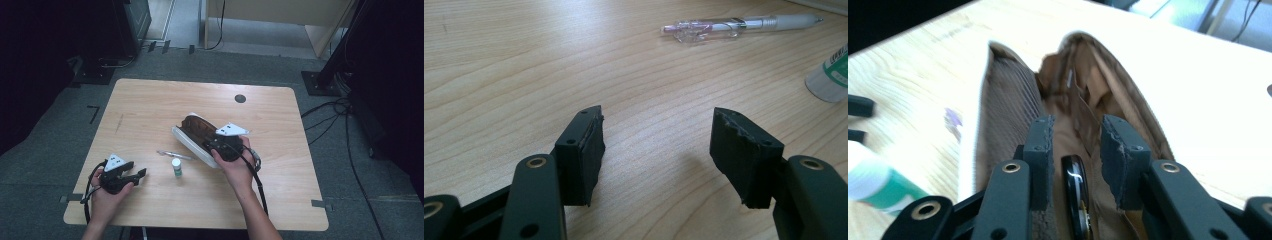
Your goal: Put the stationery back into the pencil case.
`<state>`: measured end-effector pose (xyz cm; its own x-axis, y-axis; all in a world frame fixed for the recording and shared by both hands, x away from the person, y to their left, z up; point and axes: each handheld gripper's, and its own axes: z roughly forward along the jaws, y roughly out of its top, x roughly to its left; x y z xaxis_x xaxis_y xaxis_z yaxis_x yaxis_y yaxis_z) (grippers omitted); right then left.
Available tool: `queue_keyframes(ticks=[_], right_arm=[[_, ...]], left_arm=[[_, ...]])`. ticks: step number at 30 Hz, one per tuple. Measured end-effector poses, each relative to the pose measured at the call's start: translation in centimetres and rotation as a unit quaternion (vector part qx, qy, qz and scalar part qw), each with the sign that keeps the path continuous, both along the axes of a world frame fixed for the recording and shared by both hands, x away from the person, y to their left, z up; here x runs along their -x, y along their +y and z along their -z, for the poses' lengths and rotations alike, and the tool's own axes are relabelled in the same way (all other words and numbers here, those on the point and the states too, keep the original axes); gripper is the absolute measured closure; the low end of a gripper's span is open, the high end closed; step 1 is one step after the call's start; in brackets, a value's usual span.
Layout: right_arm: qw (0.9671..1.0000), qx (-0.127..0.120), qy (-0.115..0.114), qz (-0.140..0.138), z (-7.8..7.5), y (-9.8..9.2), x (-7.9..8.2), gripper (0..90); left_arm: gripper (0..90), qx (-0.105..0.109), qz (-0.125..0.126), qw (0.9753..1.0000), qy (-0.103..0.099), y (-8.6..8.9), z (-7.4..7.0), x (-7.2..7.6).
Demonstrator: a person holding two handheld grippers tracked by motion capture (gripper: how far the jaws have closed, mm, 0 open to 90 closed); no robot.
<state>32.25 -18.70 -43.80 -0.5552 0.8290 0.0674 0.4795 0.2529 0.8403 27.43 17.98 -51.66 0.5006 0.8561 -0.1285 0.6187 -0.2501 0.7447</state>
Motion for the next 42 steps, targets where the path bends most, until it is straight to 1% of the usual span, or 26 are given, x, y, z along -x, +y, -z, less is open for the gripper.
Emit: queue_keyframes(ticks=[4,8,9,11,15,17,18,19,20,21,23,25,29,31,32,39,42], right_arm=[[0.9997,-0.019,-0.010,-0.009,-1.0,-0.2,0.8,63.1],[0.9983,-0.042,-0.015,-0.037,-1.7,0.2,1.8,56.9],[0.9979,-0.044,-0.019,-0.044,-1.8,0.4,2.1,55.1],[0.9963,-0.056,-0.020,-0.062,-2.1,0.9,2.7,52.8],[0.9935,-0.070,-0.025,-0.086,-2.4,1.8,3.5,49.5],[0.9927,-0.075,-0.024,-0.092,-2.4,2.3,3.8,47.9],[0.9922,-0.076,-0.023,-0.096,-2.4,2.5,3.9,46.8],[0.9916,-0.078,-0.023,-0.100,-2.3,2.7,4.0,45.7],[0.9912,-0.081,-0.022,-0.103,-2.2,2.9,4.1,44.6],[0.9910,-0.080,-0.021,-0.105,-2.2,3.1,4.2,43.7],[0.9908,-0.082,-0.019,-0.106,-2.0,3.6,4.4,41.2],[0.9904,-0.082,-0.015,-0.110,-1.8,4.0,4.6,39.3],[0.9904,-0.077,-0.012,-0.114,-1.4,4.9,4.9,36.6],[0.9907,-0.075,-0.010,-0.113,-1.1,5.4,5.0,36.3],[0.9907,-0.074,-0.009,-0.114,-1.0,5.6,5.1,36.4],[0.9904,-0.067,-0.004,-0.121,0.1,6.8,5.4,37.8],[0.9911,-0.060,-0.004,-0.119,0.7,7.1,5.7,38.8]], left_arm=[[38.2,0.002,0.001,1.0000,0.000,0.0,0.0,0.0],[36.5,0.006,0.001,1.0000,0.002,0.1,0.0,-0.1],[35.4,0.007,0.000,1.0000,0.003,0.1,0.0,-0.1],[32.4,0.010,-0.002,0.9999,0.005,0.1,0.0,-0.1],[23.1,0.003,-0.015,0.9999,0.006,0.1,0.0,-0.1],[18.0,0.000,-0.018,0.9998,0.009,0.0,0.0,-0.1],[16.9,0.000,-0.021,0.9997,0.009,0.0,0.0,-0.1],[15.3,-0.004,-0.023,0.9997,0.009,0.0,0.1,-0.1],[11.2,-0.016,-0.026,0.9995,0.009,-0.1,0.1,-0.1],[10.4,-0.030,-0.033,0.9990,0.007,-0.3,0.1,0.0],[10.4,-0.063,-0.054,0.9966,0.002,-0.6,0.1,0.2],[10.4,-0.079,-0.059,0.9951,0.001,-0.7,0.1,0.2],[6.0,-0.081,-0.070,0.9942,0.008,-0.7,0.2,0.1],[0.9,-0.083,-0.071,0.9939,0.014,-0.6,0.3,0.1],[0.0,-0.083,-0.073,0.9938,0.014,-0.5,0.3,0.1],[0.0,-0.084,-0.097,0.9916,0.016,0.1,0.3,0.1],[0.0,-0.085,-0.106,0.9906,0.017,0.1,0.2,0.1]])
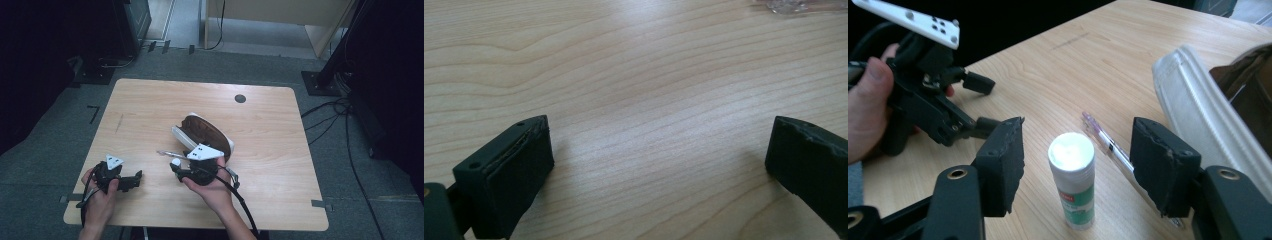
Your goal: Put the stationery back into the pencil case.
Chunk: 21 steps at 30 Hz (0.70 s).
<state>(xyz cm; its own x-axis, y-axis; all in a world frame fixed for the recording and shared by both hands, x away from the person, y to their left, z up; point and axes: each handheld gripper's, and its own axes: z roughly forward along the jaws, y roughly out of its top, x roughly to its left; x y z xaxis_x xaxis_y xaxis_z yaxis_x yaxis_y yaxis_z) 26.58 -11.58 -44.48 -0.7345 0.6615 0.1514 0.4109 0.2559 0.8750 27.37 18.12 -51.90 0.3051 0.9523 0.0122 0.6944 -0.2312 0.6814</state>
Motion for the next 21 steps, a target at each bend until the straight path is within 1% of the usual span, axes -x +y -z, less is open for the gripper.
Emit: queue_keyframes(ticks=[3,5,8,11,17,19,21], right_arm=[[1.0000,0.007,0.002,0.004,0.6,0.2,0.2,40.0],[0.9999,0.011,-0.001,0.007,1.1,0.4,0.3,41.4],[0.9998,0.009,-0.006,0.014,1.7,0.7,0.5,45.2],[0.9998,0.011,-0.006,0.016,2.2,1.0,0.6,47.5],[0.9992,0.012,-0.019,0.034,3.1,1.4,0.6,52.4],[0.9992,0.013,-0.022,0.032,3.3,1.5,0.6,54.3],[0.9989,0.022,-0.027,0.030,3.6,1.8,0.6,54.7]], left_arm=[[0.0,-0.001,0.000,1.0000,0.001,0.0,0.0,0.0],[0.0,-0.001,0.003,1.0000,0.001,0.1,0.0,0.0],[0.0,-0.001,0.004,1.0000,0.001,0.1,0.0,0.0],[0.0,-0.001,0.005,1.0000,0.001,0.1,0.0,0.0],[0.0,-0.001,0.005,1.0000,0.001,0.1,0.0,0.0],[0.0,-0.001,0.005,1.0000,0.001,0.1,0.0,0.0],[0.0,-0.001,0.005,1.0000,0.001,0.1,0.0,0.0]])
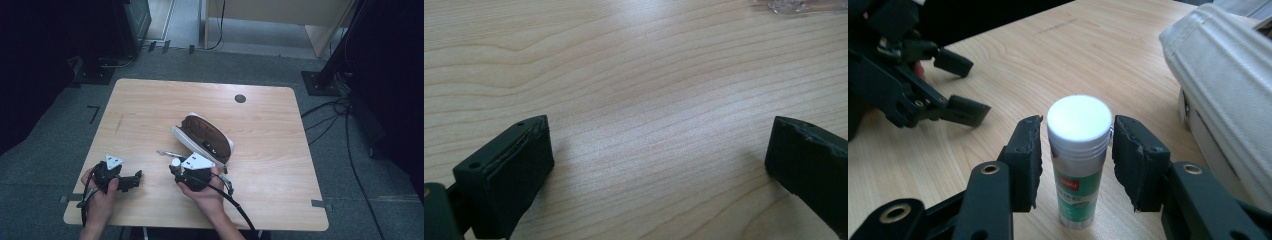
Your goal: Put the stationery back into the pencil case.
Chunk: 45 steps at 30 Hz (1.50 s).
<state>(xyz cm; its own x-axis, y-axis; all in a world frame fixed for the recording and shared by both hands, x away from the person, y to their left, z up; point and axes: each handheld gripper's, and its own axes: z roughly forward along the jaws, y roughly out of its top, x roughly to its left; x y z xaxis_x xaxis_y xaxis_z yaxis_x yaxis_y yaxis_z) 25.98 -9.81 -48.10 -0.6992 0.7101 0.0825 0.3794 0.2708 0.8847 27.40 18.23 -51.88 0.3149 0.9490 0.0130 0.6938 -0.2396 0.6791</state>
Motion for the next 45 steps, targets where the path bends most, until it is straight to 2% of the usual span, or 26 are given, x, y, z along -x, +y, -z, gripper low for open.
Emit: queue_keyframes(ticks=[4,8,13,18,32,41,45], right_arm=[[1.0000,0.008,-0.003,0.001,0.6,0.3,0.1,56.0],[0.9999,0.008,-0.001,0.007,1.0,0.3,0.1,61.9],[0.9999,0.011,-0.007,0.005,1.0,0.1,0.1,65.0],[1.0000,0.004,-0.004,-0.007,0.7,-0.2,0.0,65.1],[0.9993,-0.023,-0.030,0.002,-2.8,-2.0,0.3,65.1],[0.9981,-0.042,-0.043,0.016,-5.4,-3.8,0.0,65.2],[0.9976,-0.044,-0.050,0.020,-6.3,-4.5,-0.2,65.1]], left_arm=[[0.0,0.000,0.000,1.0000,0.000,0.0,0.0,0.0],[0.0,0.000,0.000,1.0000,0.000,0.0,0.0,0.0],[0.0,0.000,0.000,1.0000,0.000,0.0,0.0,0.0],[0.0,0.000,0.000,1.0000,0.000,0.0,0.0,0.0],[0.0,0.002,-0.001,1.0000,-0.001,0.0,0.0,0.0],[0.0,0.002,-0.001,1.0000,-0.001,0.0,0.0,0.0],[0.0,0.003,-0.001,1.0000,-0.001,-0.1,0.0,0.0]])
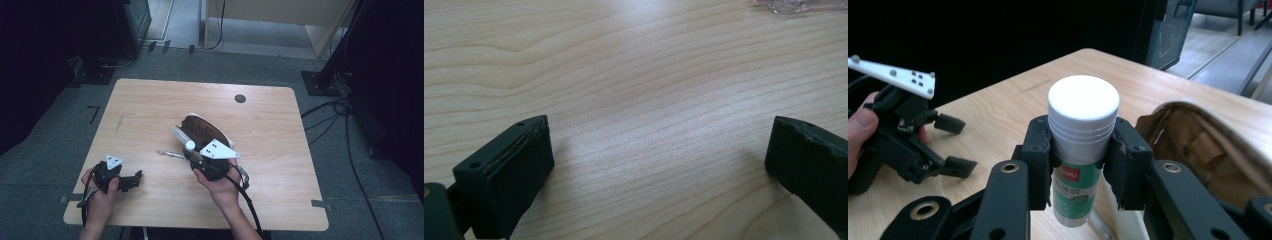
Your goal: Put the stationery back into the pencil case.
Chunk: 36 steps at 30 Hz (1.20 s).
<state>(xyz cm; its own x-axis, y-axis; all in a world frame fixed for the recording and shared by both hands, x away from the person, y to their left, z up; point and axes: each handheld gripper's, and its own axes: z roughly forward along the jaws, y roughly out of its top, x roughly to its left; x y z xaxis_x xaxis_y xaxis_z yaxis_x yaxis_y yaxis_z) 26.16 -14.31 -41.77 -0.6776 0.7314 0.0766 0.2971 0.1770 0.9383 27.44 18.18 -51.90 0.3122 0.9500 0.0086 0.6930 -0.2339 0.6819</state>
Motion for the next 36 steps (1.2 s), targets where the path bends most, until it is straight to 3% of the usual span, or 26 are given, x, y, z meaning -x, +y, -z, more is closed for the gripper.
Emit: queue_keyframes(ticks=[12,24,28,36], right_arm=[[0.9995,-0.011,-0.023,0.020,-2.3,-1.8,-0.6,65.1],[0.9974,-0.006,-0.039,0.061,-3.9,-4.6,-1.7,65.2],[0.9969,0.010,-0.032,0.071,-3.4,-5.4,-2.4,65.2],[0.9958,0.036,0.006,0.085,-0.3,-6.3,-3.6,65.1]], left_arm=[[0.0,-0.002,0.001,1.0000,0.000,0.0,0.0,0.0],[0.0,-0.002,0.002,1.0000,0.000,0.0,0.0,0.0],[0.0,0.000,0.000,1.0000,0.000,0.0,0.0,0.0],[0.0,-0.002,0.001,1.0000,-0.001,0.0,0.0,0.0]])
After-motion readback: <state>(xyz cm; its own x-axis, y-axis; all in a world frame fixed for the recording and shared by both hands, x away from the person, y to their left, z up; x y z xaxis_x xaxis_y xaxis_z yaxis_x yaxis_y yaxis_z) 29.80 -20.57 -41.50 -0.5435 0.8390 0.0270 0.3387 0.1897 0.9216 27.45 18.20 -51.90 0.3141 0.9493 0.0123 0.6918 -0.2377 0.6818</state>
